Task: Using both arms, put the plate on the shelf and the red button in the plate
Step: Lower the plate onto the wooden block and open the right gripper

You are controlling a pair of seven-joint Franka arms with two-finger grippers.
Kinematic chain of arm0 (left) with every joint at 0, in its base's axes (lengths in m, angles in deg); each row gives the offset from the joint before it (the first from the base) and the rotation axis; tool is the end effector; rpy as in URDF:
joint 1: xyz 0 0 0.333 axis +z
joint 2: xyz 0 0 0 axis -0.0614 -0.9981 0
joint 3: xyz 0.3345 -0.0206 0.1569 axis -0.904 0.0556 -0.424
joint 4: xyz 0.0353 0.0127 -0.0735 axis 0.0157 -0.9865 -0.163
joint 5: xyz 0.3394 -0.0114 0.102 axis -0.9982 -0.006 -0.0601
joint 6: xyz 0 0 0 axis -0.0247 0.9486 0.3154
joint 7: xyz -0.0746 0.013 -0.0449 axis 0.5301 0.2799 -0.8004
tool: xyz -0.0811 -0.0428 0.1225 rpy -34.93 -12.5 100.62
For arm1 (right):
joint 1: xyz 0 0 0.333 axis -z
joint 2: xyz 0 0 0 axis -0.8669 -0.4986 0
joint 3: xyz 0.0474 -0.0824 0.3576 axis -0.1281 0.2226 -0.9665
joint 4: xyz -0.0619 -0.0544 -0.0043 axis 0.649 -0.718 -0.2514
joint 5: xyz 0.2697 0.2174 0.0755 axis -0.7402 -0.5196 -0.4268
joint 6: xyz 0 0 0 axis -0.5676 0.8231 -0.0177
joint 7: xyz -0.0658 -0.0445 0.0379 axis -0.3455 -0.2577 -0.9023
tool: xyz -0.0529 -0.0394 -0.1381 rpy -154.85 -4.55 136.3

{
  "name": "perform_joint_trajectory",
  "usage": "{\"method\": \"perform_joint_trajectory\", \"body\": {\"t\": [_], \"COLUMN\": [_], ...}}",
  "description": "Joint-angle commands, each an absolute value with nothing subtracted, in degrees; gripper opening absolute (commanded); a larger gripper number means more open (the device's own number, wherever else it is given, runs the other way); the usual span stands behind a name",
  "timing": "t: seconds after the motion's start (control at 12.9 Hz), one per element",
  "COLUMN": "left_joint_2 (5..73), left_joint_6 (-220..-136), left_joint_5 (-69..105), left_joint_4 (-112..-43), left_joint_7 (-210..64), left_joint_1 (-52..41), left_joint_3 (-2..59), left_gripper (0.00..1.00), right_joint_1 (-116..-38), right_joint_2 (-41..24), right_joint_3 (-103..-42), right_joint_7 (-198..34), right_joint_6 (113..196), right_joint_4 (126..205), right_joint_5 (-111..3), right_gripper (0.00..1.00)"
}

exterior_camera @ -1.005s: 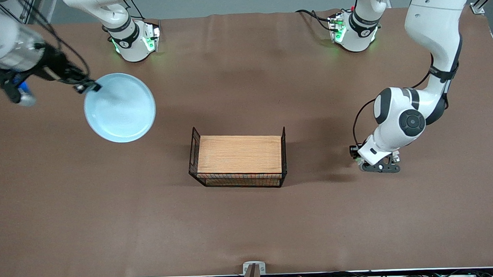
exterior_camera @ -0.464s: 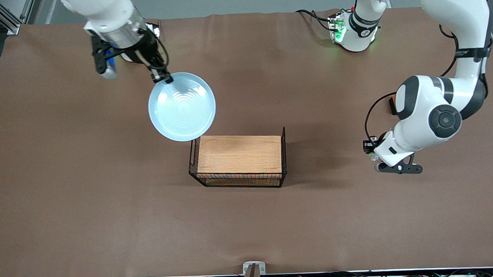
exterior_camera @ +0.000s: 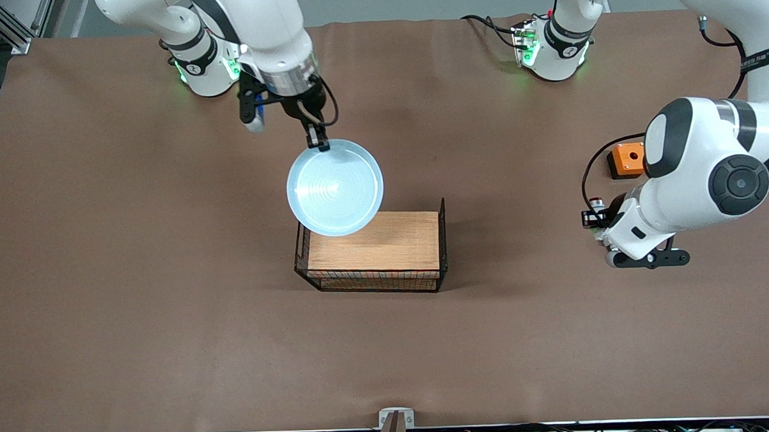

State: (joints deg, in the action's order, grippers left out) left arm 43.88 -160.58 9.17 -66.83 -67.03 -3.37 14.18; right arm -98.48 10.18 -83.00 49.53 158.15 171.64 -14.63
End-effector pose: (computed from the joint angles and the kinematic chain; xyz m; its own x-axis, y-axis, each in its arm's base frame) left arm 0.6113 -0.1103 0.4436 0.9830 0.0330 -0.1809 0.0312 -0.9994 -0.0129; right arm 0.4249 0.3909 0.5222 0.1382 -0.9880 -0.0693 -0.9799 -0.1262 -0.1547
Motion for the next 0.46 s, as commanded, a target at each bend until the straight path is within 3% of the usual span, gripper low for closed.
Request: {"method": "perform_joint_trajectory", "body": {"t": [0.0, 0.39], "left_joint_2": [43.6, 43.6], "left_joint_6": [-158.8, -158.8], "left_joint_5": [9.2, 13.4], "left_joint_4": [-63.8, -60.7], "left_joint_7": [-60.7, -48.9], "left_joint_1": [-3.8, -4.0], "left_joint_3": [15.5, 16.1], "left_gripper": [0.26, 0.26], "right_joint_1": [-100.3, -102.7], "right_joint_2": [6.6, -2.9], "right_joint_3": [-82.6, -82.6], "right_joint_7": [56.3, 64.3], "right_joint_6": [160.7, 160.9], "right_joint_4": [169.4, 162.5], "right_joint_5": [-11.1, -5.4], "right_gripper": [0.0, 0.0]}}
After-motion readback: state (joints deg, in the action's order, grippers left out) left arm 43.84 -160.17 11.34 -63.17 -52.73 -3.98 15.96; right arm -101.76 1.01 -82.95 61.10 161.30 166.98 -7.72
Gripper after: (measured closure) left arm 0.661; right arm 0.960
